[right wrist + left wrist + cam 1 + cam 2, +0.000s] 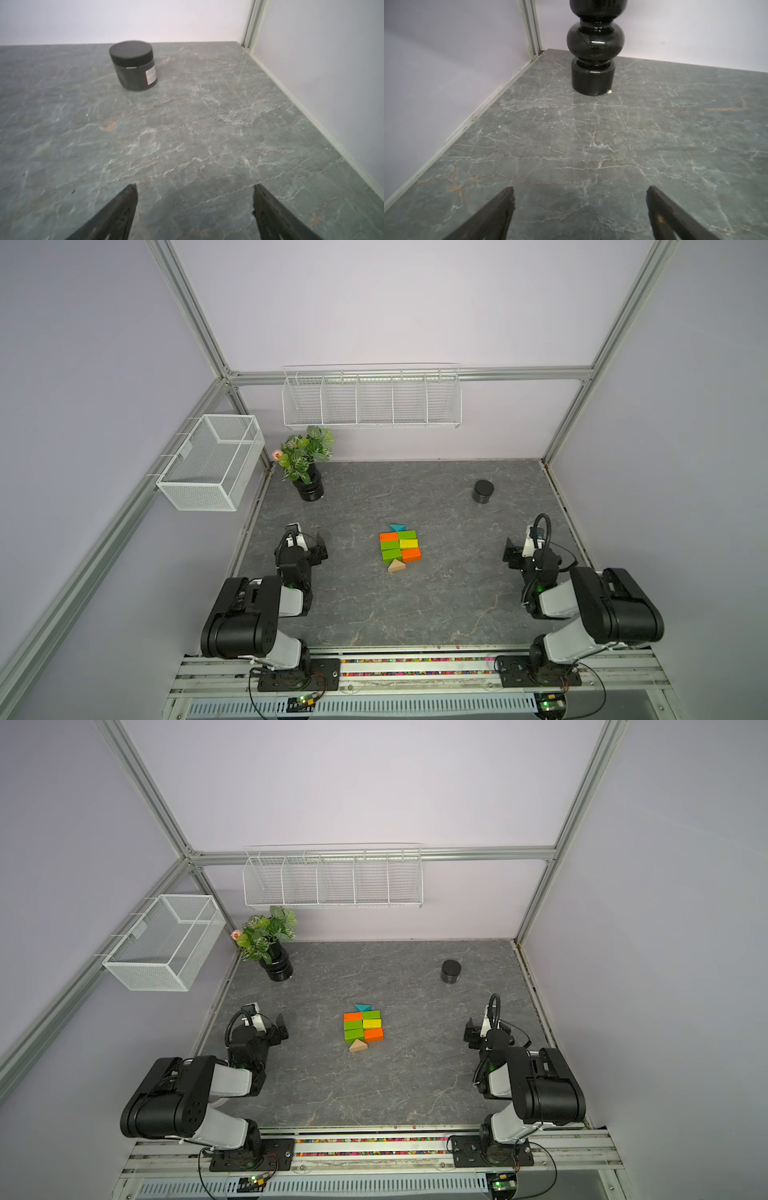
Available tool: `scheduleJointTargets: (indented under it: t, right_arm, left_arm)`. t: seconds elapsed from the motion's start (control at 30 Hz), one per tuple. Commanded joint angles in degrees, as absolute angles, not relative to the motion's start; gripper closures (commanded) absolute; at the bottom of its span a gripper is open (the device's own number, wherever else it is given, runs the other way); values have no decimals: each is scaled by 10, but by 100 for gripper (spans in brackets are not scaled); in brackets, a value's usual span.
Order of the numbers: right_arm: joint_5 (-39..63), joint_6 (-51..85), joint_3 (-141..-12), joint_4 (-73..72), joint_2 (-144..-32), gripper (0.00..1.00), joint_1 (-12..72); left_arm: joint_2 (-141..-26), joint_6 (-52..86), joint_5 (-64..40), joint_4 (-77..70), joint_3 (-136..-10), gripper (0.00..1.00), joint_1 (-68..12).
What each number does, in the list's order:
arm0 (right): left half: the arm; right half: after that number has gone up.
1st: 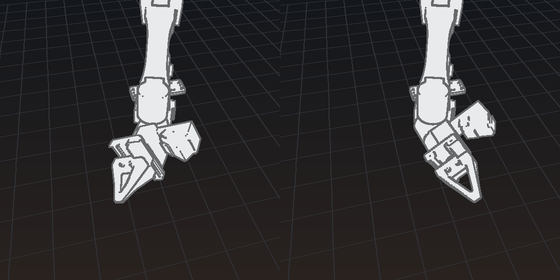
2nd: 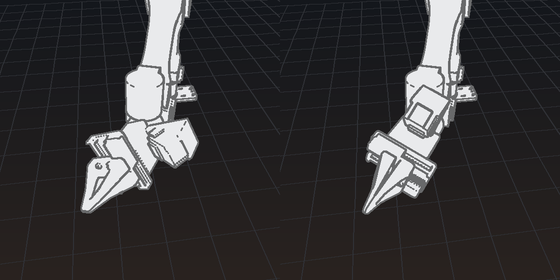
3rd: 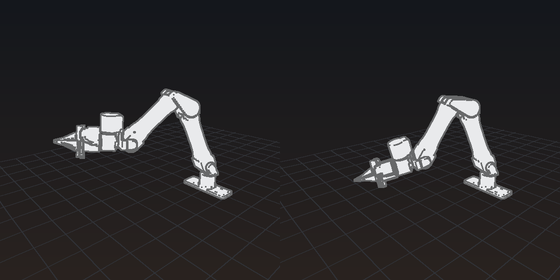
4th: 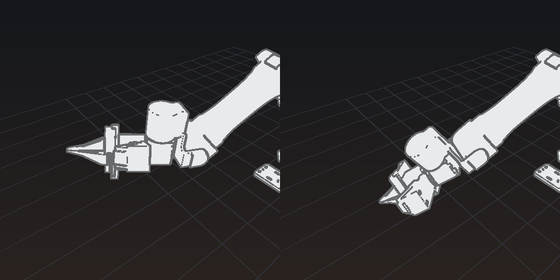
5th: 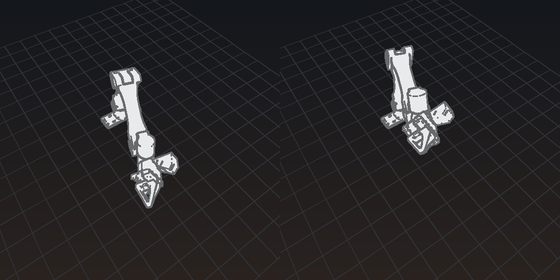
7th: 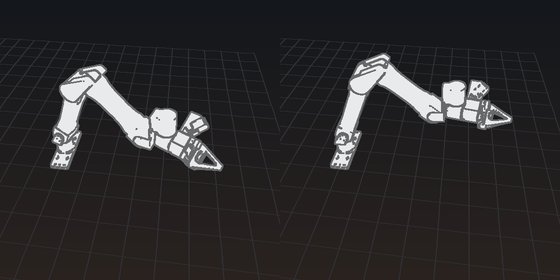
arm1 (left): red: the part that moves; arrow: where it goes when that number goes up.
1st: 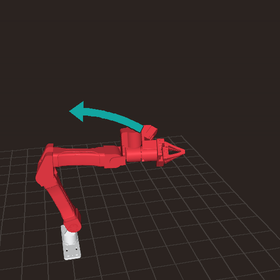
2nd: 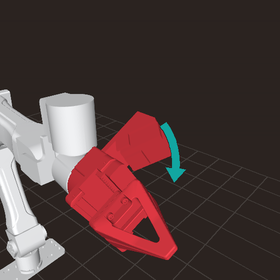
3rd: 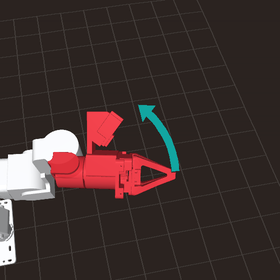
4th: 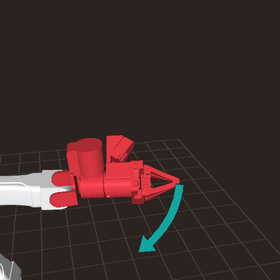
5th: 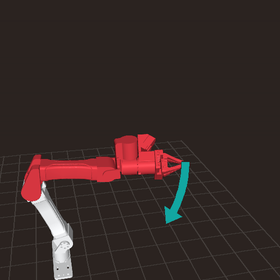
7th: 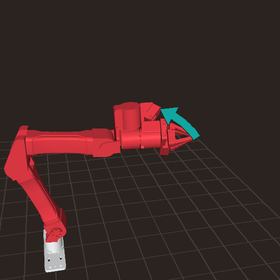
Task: Assemble a piece of candy with building blocks
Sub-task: Reset both arms
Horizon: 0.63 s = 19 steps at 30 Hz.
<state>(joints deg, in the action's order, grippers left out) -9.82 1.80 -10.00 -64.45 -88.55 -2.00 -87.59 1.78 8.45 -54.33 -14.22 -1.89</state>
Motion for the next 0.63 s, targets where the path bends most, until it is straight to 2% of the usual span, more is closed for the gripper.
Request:
scheduleJointTargets:
  t: [0.0, 0.07, 0.2, 0.6]
  right_arm:
    - [-86, 14, -181, -569, -875, 11, -17]
    - [-49, -15, -220, -492, -873, 11, -5]
    - [-52, -15, -217, -492, -874, 11, -2]
    - [-52, -16, -216, -501, -876, 11, -2]
  left_arm:
    - [-853, 8, 62, -408, -252, 1, -19]
    - [-875, 8, 85, -464, -239, 1, -18]
    - [-863, 13, 81, -417, -255, 1, -19]
    - [-866, 13, 83, -426, -252, 1, -19]
